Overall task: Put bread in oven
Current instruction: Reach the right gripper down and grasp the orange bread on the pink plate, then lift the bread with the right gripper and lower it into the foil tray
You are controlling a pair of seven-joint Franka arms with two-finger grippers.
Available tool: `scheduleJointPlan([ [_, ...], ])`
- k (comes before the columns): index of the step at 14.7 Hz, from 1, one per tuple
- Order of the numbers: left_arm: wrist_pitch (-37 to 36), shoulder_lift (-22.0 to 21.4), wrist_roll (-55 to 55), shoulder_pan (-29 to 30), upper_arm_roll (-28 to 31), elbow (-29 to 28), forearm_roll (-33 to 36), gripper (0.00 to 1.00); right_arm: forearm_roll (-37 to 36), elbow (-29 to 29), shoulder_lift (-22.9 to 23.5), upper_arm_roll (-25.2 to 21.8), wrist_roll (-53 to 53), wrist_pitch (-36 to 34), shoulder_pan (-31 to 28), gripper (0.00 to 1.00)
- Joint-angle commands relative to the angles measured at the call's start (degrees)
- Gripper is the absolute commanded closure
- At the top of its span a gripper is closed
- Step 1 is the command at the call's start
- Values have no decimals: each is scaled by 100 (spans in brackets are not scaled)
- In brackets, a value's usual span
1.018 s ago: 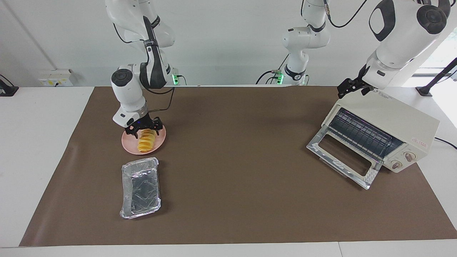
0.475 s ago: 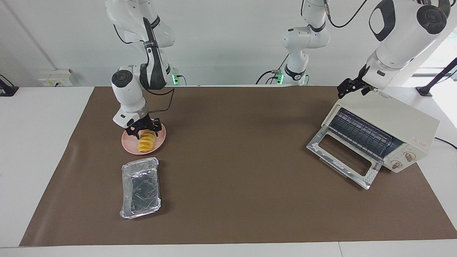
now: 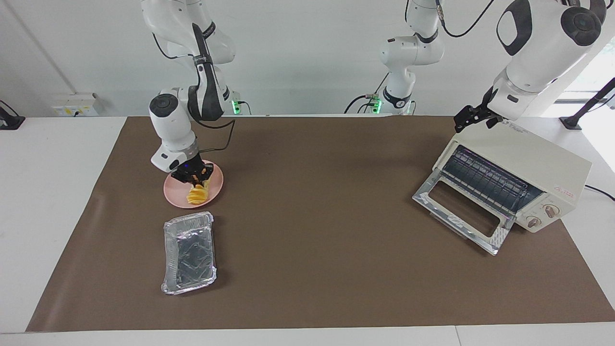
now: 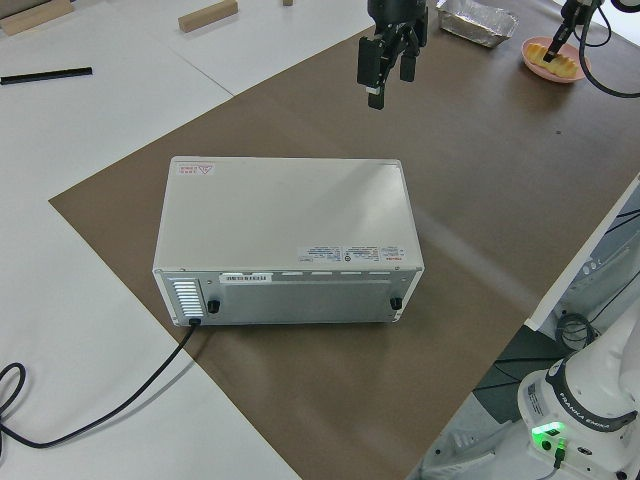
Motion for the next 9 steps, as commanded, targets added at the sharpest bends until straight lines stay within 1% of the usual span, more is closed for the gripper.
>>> scheduleJointPlan([
  [1, 96, -158, 8, 59, -26, -171, -93, 0, 96, 128, 26, 31, -229, -106, -77, 100],
  [2, 96, -158, 8, 59, -26, -171, -93, 0, 96, 338, 17, 31, -238, -438, -77, 100],
  [3, 96, -158, 8, 59, -26, -171, -93, 0, 96, 714, 35, 31, -238, -937, -77, 100],
  [4, 96, -158, 8, 59, -26, -171, -93, 0, 96, 1153, 96, 31, -238, -1412, -86, 100],
  [6, 96, -158, 8, 59, -26, -171, -93, 0, 122, 2058, 385, 31, -316, -2125, -95, 100],
  [7, 96, -158, 8, 59, -26, -171, -93, 0, 122, 2498, 560, 31, -343, -2337, -95, 100],
  [9, 96, -158, 8, 59, -26, -171, -93, 0, 122, 3088, 816, 31, -370, -2480, -78, 100],
])
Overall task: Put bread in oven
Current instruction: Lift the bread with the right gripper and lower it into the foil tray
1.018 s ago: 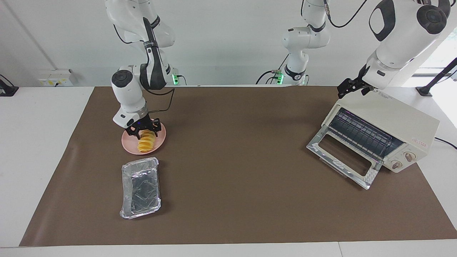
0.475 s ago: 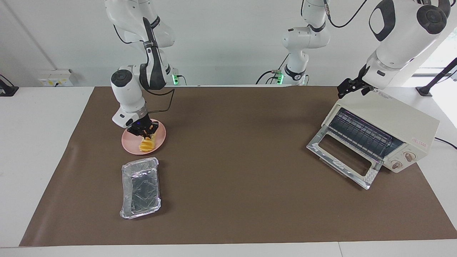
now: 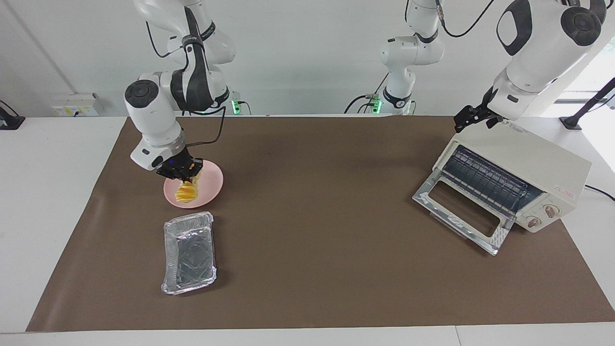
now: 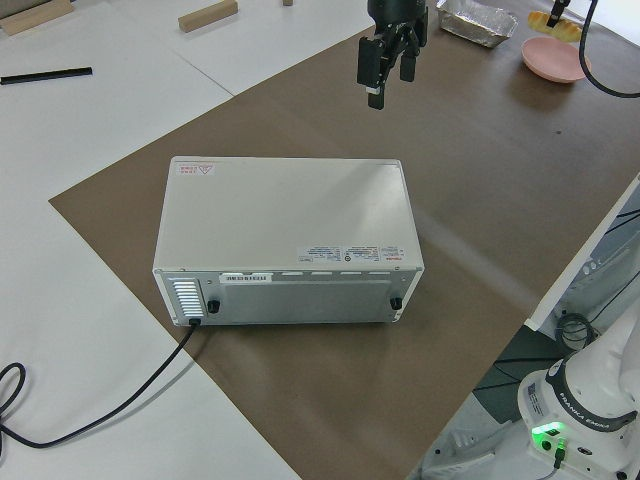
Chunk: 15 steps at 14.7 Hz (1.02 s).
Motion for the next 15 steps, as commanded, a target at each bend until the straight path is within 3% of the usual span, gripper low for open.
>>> scheduleJointPlan([
  [1, 96, -158, 8, 59, -26, -171, -93, 0, 121, 1107, 690, 32, -294, -246, -22, 100],
  [5, 96, -158, 8, 59, -26, -171, -93, 0, 104, 2214, 1506, 32, -672, -263, -48, 100],
  [9, 96, -158, 17, 59, -26, -171, -93, 0, 78, 3656, 2816, 41, -743, -598, -13, 100],
  [12, 96, -158, 8, 59, -26, -171, -93, 0, 25, 3746, 3187, 50, -743, -283, 66, 100],
  [15, 96, -158, 8, 59, -26, -171, -93, 0, -115, 3676, 3276, 50, -769, 156, 84, 100],
])
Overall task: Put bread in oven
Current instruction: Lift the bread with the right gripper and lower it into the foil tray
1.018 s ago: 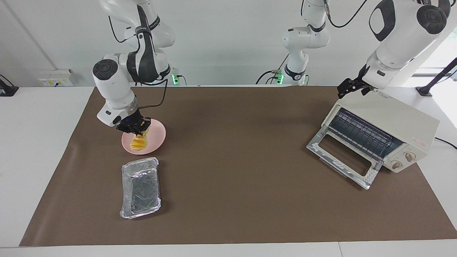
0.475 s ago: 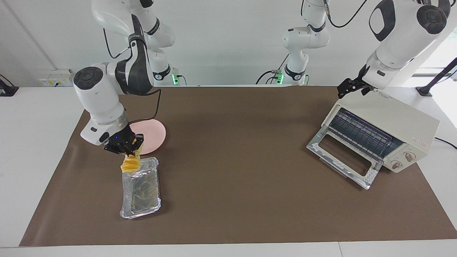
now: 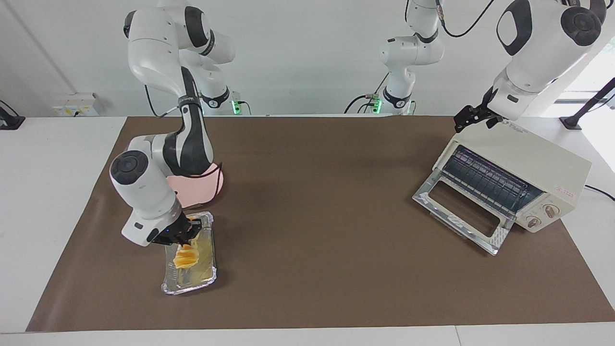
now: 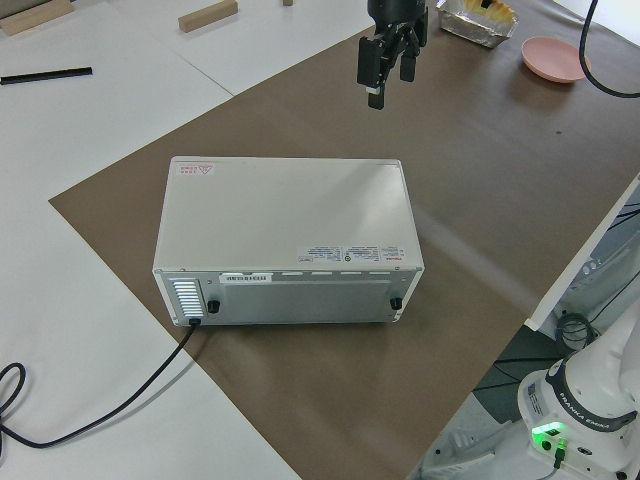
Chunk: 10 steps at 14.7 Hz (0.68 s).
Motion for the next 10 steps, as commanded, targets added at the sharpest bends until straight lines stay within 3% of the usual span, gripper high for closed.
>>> scheduleJointPlan([
  [1, 95, -158, 8, 59, -26, -171, -93, 0, -92, 23, 68, 22, -235, 363, -9, 100],
  [4, 95, -158, 8, 59, -26, -171, -93, 0, -14, -259, 15, 22, -306, 593, -9, 100],
  [5, 95, -158, 8, 59, -26, -171, -93, 0, -5, -259, 15, 22, -271, 585, -18, 86],
  [6, 95, -158, 8, 59, -26, -171, -93, 0, 4, -259, 7, 22, -262, 567, -27, 17],
  [7, 95, -158, 8, 59, -26, -171, -93, 0, 4, -251, -2, 22, -262, 497, -70, 0],
  [10, 95, -158, 8, 59, -26, -171, -93, 0, 4, -145, -55, 13, -297, 103, -167, 0],
])
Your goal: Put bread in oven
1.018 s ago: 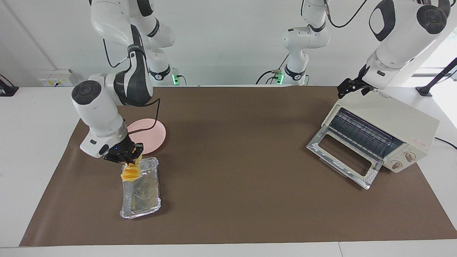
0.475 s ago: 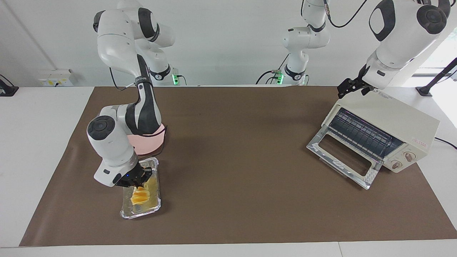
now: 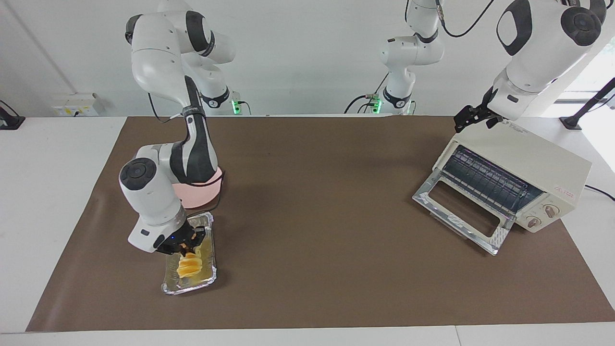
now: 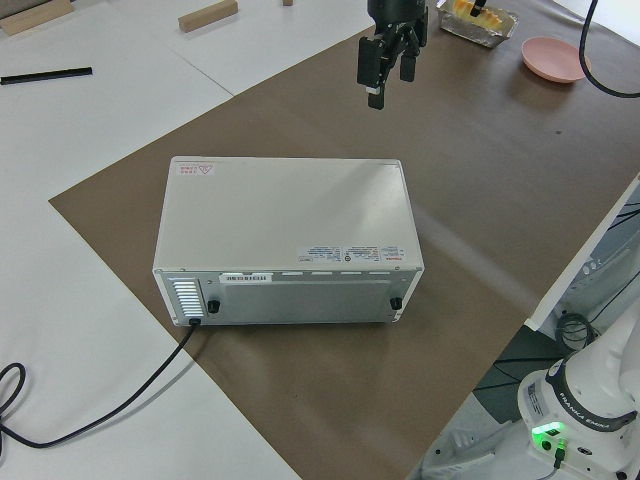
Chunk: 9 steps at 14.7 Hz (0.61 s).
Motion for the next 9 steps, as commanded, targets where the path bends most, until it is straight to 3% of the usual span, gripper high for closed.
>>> scheduleJointPlan([
  [1, 95, -158, 8, 59, -26, -171, -93, 0, 61, -5, -172, 35, -150, -362, -219, 0],
  [5, 95, -158, 8, 59, -26, -171, -93, 0, 194, 144, -225, 18, -211, -670, -290, 0],
  [9, 95, -158, 8, 59, -26, -171, -93, 0, 79, -13, -190, -17, -721, 13, -343, 0],
])
